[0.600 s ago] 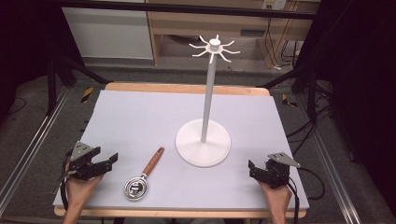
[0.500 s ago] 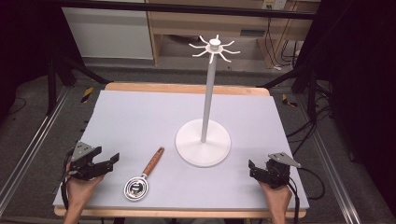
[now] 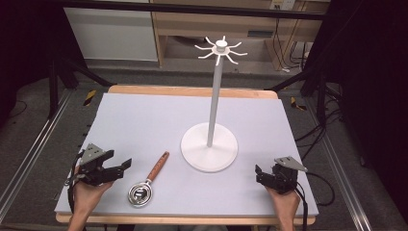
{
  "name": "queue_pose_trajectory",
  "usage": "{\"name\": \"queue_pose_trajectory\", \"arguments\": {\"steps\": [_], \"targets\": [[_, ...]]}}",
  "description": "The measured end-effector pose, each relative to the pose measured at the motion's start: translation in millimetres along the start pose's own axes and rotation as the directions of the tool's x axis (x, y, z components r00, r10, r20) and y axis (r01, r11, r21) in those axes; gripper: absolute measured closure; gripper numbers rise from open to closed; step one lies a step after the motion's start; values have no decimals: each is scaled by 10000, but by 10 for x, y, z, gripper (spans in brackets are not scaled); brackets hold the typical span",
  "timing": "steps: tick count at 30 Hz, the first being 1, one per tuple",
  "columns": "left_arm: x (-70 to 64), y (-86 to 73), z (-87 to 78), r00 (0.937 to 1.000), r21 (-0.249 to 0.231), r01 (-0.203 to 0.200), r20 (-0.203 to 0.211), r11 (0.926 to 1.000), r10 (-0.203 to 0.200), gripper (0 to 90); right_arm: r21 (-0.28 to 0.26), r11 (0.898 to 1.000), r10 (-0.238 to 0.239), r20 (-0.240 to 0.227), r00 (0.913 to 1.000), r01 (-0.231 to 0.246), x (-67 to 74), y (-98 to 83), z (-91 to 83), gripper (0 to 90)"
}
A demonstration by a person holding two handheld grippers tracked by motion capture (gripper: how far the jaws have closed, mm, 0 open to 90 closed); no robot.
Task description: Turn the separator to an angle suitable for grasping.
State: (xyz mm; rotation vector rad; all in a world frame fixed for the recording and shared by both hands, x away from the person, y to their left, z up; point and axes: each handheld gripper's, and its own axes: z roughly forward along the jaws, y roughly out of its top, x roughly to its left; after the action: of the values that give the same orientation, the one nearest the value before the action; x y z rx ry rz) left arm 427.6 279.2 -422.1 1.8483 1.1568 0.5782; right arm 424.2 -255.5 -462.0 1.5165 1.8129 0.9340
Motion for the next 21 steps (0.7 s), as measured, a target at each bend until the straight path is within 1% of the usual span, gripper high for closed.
{"name": "queue_pose_trajectory", "arguments": {"steps": [3, 10, 15, 17, 18, 21], "targets": [[-28, 39, 7, 9999, 53, -101, 30, 9999, 101, 231, -9, 10000, -79, -12, 10000, 79, 2, 2, 2, 136], [-95, 136, -2, 9989, 49, -263, 399, 9996, 261, 239, 4, 10000, -16, 23, 10000, 16, -7, 0, -5, 136], [-171, 233, -7, 9970, 54, -497, 599, 9987, 493, 247, -53, 10000, 58, 36, 10000, -58, -17, 0, -11, 136], [-198, 261, -2, 9966, 23, -514, 645, 9987, 512, 250, -51, 10000, 55, 63, 10000, -54, -15, 5, -15, 136], [-205, 276, 0, 9959, 61, -591, 683, 9982, 586, 252, -92, 9999, 90, 44, 9999, -90, -14, 7, -17, 136], [-235, 319, 28, 9954, 85, -605, 744, 9981, 597, 261, -86, 9998, 150, -99, 9998, -151, -15, 10, -18, 136]]}}
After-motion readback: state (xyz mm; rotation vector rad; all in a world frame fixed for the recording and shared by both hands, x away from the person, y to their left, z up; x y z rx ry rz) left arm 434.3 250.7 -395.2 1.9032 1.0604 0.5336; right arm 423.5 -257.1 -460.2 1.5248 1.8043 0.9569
